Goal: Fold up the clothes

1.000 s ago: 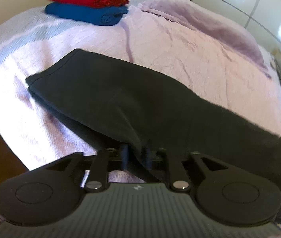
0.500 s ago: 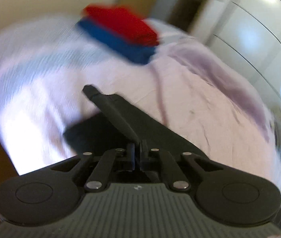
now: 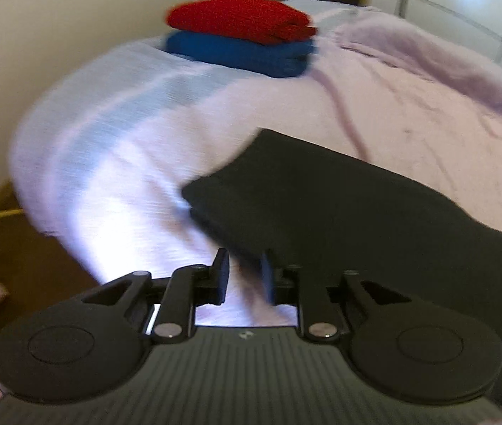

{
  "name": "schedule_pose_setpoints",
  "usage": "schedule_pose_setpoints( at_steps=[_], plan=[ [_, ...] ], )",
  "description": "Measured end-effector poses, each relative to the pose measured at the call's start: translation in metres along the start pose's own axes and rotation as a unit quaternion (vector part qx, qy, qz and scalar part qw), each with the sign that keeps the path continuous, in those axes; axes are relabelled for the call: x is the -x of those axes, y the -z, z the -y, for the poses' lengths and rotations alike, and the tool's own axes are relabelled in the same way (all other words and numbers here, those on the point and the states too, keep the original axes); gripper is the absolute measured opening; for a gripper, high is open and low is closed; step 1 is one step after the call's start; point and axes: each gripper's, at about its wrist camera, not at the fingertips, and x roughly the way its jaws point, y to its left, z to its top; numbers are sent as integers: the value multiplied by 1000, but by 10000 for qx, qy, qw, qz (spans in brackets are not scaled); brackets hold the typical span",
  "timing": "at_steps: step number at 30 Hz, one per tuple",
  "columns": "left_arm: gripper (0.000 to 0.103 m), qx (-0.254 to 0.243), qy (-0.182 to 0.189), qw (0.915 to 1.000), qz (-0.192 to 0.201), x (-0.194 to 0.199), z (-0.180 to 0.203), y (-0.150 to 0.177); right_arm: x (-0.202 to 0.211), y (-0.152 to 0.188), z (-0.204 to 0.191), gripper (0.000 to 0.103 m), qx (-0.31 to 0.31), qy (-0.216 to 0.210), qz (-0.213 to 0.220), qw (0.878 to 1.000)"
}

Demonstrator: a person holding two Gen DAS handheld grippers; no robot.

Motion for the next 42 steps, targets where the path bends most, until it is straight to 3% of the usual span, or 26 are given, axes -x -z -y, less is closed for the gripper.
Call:
schedule_pose_setpoints(
  at_steps=[2, 4, 6, 8, 9, 11, 13, 15, 19, 22, 23, 26, 29, 31, 32, 33, 34, 36, 40, 41, 42],
  plan=[
    [12, -149, 384, 9991, -31, 14, 16, -1, 7, 2, -13, 53, 397, 170, 271, 9987],
    [13, -716, 874, 9936, -31, 20, 47, 3, 4, 5, -23, 53, 725, 129, 236, 9970],
    [19, -1376, 1339, 9808, -355, 11, 82, 12, -2, 5, -24, 53, 798, 130, 47, 9967],
    [13, -1956, 1278, 9688, -829, -4, 117, 22, -9, 4, -22, 53, 796, 143, -188, 9965],
    [8, -2095, 1340, 9653, -797, -2, 129, 22, -12, 4, -20, 53, 794, 149, -305, 9963],
    [10, -2248, 1601, 9590, -640, 8, 151, 16, -13, -1, -18, 53, 749, 70, -426, 9963],
    [10, -2321, 1980, 9509, -518, 20, 173, 4, -1, -19, -15, 53, 706, -269, -236, 9969],
    [10, -2498, 2382, 9375, -447, 25, 201, -6, 0, -41, -12, 54, 659, -699, -175, 9952],
    [17, -2721, 3285, 9030, -517, 18, 265, -23, -33, -81, 2, 61, 205, -1553, -296, 9872],
    [28, -2684, 4125, 8660, -885, 2, 308, -33, -65, -105, 14, 69, -120, -2196, -510, 9742],
    [34, -2657, 4409, 8513, -1013, -4, 321, -36, -79, -111, 19, 69, -229, -2418, -671, 9677],
    [38, -2696, 4973, 8065, -1722, -34, 354, -38, -115, -122, 34, 69, -539, -3157, -1227, 9393],
    [38, -2714, 5131, 7806, -2319, -65, 377, -33, -136, -128, 41, 69, -628, -3734, -1540, 9126],
    [37, -2635, 5277, 7627, -2653, -75, 385, -27, -138, -129, 38, 48, -536, -3876, -1531, 9074],
    [33, -2601, 5388, 7514, -2782, -76, 388, -23, -136, -129, 35, 26, -417, -3811, -1466, 9119],
    [21, -2646, 5453, 7437, -2820, -76, 392, -19, -132, -129, 31, 16, -245, -3643, -1358, 9210],
    [13, -2775, 5448, 7425, -2736, -72, 391, -13, -127, -128, 27, 14, -100, -3505, -1246, 9282],
    [4, -2919, 5403, 7532, -2355, -61, 387, -9, -114, -125, 19, 10, 157, -3270, -1004, 9395],
    [4, -2495, 5337, 7896, -1718, -56, 365, -4, -90, -106, 29, 5, 330, -2680, -579, 9611],
    [5, -2467, 5187, 8023, -1627, -59, 364, 3, -92, -98, 31, 5, 274, -2500, -578, 9661],
    [7, -2552, 5062, 8096, -1524, -59, 366, 11, -100, -89, 33, 5, 144, -2294, -662, 9710]
  ],
)
